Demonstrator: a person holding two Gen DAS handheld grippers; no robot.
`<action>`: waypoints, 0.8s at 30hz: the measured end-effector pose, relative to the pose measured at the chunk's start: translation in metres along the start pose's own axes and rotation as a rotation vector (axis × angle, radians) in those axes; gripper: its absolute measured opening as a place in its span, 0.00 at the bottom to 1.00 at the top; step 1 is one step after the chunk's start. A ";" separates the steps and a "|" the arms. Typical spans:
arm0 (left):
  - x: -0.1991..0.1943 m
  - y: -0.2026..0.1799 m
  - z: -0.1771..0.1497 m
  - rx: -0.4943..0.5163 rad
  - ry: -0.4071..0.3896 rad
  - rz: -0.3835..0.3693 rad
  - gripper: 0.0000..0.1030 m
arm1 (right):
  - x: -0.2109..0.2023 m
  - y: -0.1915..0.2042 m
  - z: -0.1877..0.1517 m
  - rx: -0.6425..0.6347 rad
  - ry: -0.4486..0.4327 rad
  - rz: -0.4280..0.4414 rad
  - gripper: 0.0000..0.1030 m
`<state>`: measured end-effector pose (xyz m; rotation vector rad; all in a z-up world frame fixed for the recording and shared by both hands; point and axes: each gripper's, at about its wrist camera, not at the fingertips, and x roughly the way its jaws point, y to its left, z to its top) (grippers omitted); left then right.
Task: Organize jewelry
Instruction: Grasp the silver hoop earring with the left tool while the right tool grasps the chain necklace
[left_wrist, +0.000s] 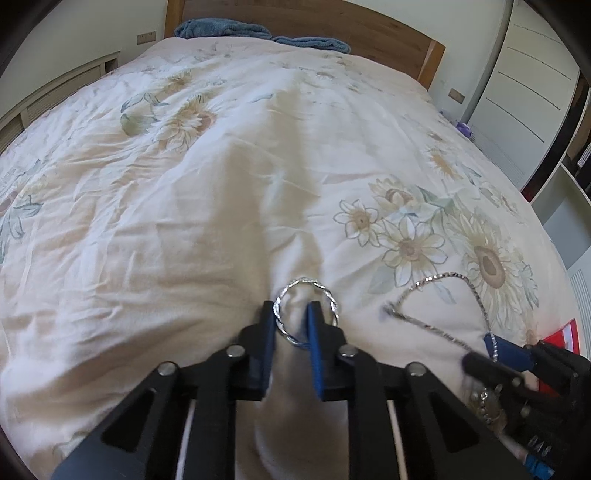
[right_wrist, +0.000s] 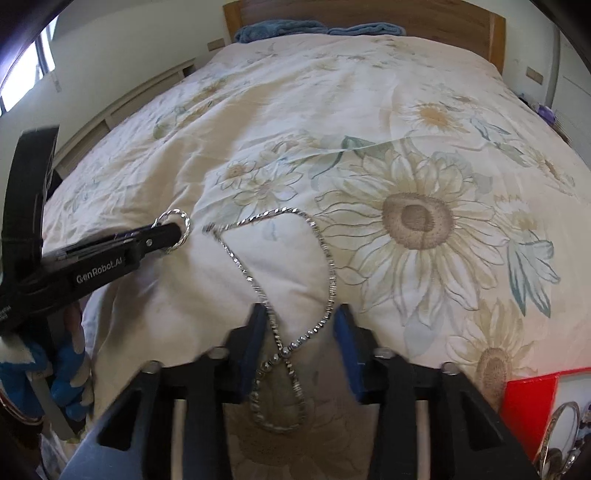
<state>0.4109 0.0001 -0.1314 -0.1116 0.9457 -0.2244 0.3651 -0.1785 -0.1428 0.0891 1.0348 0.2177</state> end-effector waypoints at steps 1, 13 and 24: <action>-0.002 0.000 0.000 -0.002 -0.004 -0.003 0.12 | -0.002 -0.004 -0.001 0.011 -0.004 0.008 0.22; -0.045 -0.001 -0.018 -0.032 -0.015 -0.038 0.03 | -0.044 -0.004 -0.013 0.045 -0.039 0.052 0.04; -0.130 -0.021 -0.049 0.001 -0.046 -0.063 0.03 | -0.137 0.017 -0.033 0.030 -0.130 0.086 0.04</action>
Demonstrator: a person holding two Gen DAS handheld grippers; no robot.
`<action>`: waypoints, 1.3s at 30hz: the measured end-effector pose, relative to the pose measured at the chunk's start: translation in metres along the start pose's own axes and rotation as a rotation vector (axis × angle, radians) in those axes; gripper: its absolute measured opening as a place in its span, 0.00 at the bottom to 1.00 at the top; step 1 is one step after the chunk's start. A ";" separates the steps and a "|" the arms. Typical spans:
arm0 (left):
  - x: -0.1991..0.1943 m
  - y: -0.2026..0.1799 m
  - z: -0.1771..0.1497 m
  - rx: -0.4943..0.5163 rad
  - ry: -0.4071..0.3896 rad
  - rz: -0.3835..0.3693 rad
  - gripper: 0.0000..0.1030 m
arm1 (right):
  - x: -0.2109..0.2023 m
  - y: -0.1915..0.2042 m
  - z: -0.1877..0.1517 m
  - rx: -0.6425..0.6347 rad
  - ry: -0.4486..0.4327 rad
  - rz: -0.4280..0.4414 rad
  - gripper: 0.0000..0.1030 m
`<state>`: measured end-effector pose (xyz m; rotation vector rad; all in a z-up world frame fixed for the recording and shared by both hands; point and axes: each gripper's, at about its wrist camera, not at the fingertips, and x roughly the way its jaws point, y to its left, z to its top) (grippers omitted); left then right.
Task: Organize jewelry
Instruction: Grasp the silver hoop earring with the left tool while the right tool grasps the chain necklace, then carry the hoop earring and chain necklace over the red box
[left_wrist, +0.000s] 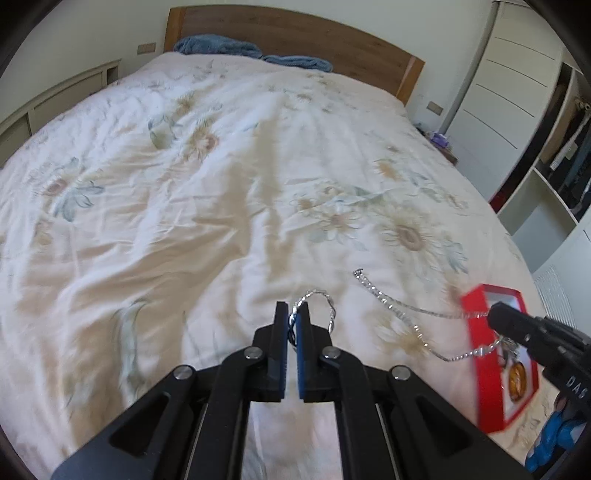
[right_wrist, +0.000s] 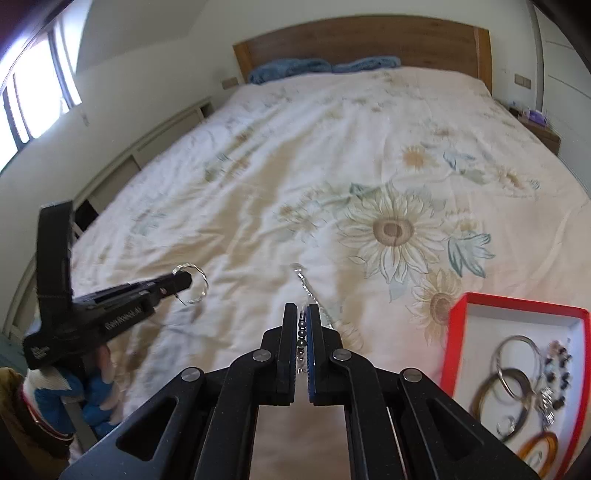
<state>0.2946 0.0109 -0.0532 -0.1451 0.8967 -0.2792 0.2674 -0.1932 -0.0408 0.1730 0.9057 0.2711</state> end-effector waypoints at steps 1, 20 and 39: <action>-0.012 -0.004 -0.002 0.007 -0.010 -0.004 0.03 | -0.013 0.004 -0.001 -0.004 -0.014 0.004 0.04; -0.180 -0.115 -0.047 0.133 -0.147 -0.130 0.03 | -0.243 0.012 -0.056 0.003 -0.269 -0.067 0.04; -0.115 -0.232 -0.072 0.282 -0.011 -0.201 0.03 | -0.274 -0.093 -0.082 0.118 -0.290 -0.152 0.04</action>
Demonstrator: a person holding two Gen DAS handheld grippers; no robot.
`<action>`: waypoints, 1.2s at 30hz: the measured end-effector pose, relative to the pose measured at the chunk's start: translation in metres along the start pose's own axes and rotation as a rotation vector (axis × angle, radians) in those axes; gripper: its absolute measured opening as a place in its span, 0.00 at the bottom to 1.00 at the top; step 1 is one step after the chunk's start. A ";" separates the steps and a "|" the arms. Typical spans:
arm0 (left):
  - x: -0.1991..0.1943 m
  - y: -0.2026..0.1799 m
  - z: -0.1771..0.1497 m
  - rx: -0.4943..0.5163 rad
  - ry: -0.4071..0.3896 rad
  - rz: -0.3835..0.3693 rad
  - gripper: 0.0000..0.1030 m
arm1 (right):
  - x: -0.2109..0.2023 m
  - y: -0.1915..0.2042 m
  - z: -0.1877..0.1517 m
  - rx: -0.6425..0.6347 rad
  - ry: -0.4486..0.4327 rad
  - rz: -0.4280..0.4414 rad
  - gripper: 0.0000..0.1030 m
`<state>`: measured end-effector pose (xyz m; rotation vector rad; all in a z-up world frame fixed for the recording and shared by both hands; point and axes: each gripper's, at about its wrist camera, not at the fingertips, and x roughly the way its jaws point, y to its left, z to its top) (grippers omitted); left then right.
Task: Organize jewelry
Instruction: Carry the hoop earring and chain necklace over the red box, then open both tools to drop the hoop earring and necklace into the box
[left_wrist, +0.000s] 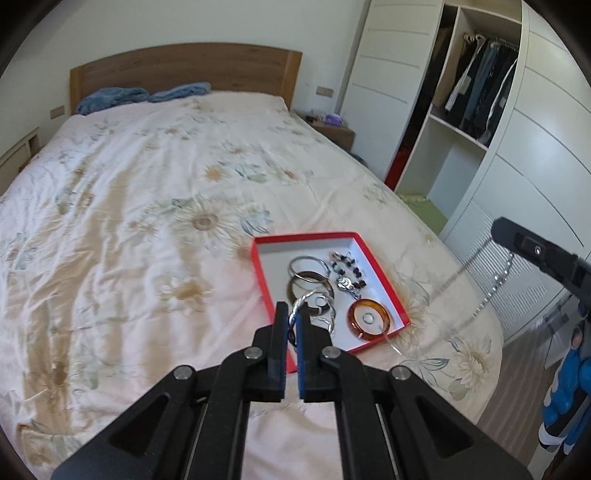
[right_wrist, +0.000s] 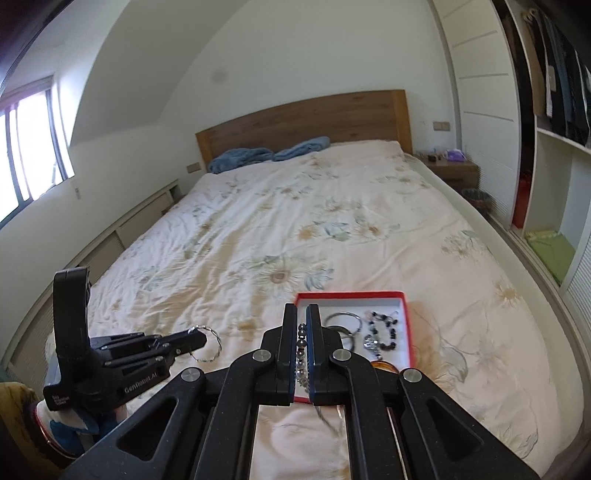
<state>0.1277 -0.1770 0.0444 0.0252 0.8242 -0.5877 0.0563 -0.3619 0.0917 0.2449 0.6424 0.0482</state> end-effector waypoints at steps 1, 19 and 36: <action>0.009 -0.003 0.002 0.003 0.010 -0.003 0.03 | 0.005 -0.006 0.001 0.005 0.005 -0.003 0.04; 0.175 -0.021 0.023 0.047 0.159 -0.005 0.03 | 0.154 -0.075 0.034 0.039 0.061 0.008 0.04; 0.223 -0.019 0.005 0.090 0.200 0.027 0.03 | 0.231 -0.129 -0.031 0.132 0.220 -0.057 0.06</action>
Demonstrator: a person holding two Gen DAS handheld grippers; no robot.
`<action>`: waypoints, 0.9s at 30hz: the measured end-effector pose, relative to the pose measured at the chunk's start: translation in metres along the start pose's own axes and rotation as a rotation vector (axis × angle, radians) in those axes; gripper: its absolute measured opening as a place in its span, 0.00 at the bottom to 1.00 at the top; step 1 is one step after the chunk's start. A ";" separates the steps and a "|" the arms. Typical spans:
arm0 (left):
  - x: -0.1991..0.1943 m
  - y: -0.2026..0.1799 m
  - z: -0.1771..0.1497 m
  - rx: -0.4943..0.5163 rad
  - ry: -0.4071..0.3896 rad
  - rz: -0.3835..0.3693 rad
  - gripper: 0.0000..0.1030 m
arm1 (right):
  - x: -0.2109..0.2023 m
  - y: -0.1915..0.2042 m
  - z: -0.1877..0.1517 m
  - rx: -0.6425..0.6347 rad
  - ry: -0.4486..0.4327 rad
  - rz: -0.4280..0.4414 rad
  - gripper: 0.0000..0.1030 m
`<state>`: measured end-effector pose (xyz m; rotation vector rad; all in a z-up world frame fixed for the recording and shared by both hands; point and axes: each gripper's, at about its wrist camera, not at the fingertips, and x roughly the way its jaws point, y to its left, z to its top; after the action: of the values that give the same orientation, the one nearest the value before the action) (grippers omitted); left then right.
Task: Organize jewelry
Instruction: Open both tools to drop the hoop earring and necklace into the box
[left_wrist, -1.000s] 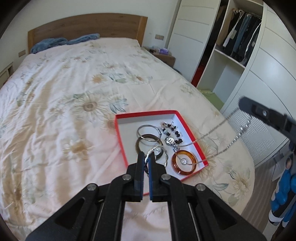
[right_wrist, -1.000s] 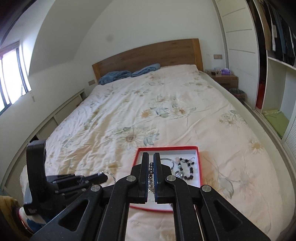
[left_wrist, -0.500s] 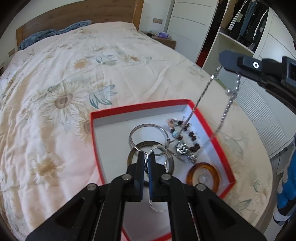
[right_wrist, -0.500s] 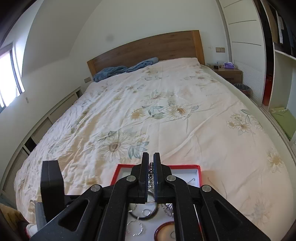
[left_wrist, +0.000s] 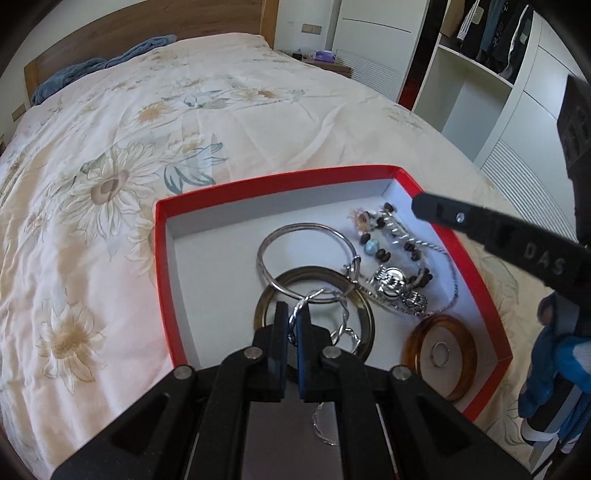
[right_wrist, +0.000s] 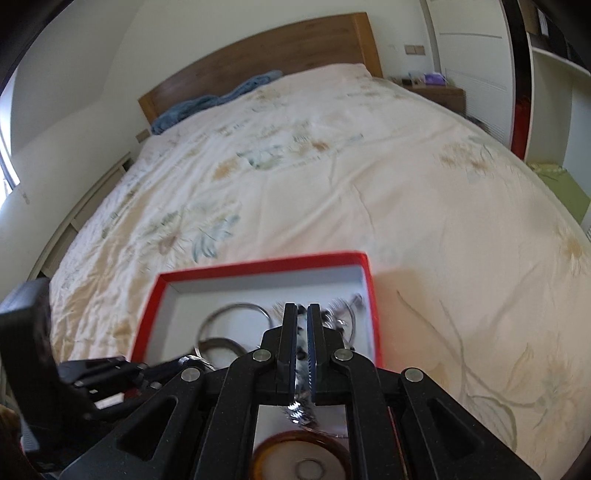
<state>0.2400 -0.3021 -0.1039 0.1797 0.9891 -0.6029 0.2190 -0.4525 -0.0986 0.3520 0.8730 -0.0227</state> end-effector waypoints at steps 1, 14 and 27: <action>0.000 0.000 0.000 -0.003 -0.001 -0.001 0.04 | 0.002 -0.001 -0.001 0.002 0.006 -0.004 0.06; -0.010 -0.001 0.002 -0.028 -0.014 -0.029 0.30 | -0.005 -0.002 -0.013 -0.019 0.036 -0.049 0.17; -0.060 -0.004 -0.007 -0.054 -0.071 -0.025 0.34 | -0.059 0.016 -0.029 -0.044 0.014 -0.092 0.30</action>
<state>0.2083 -0.2792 -0.0580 0.0978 0.9389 -0.6009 0.1617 -0.4358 -0.0669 0.2706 0.9018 -0.0858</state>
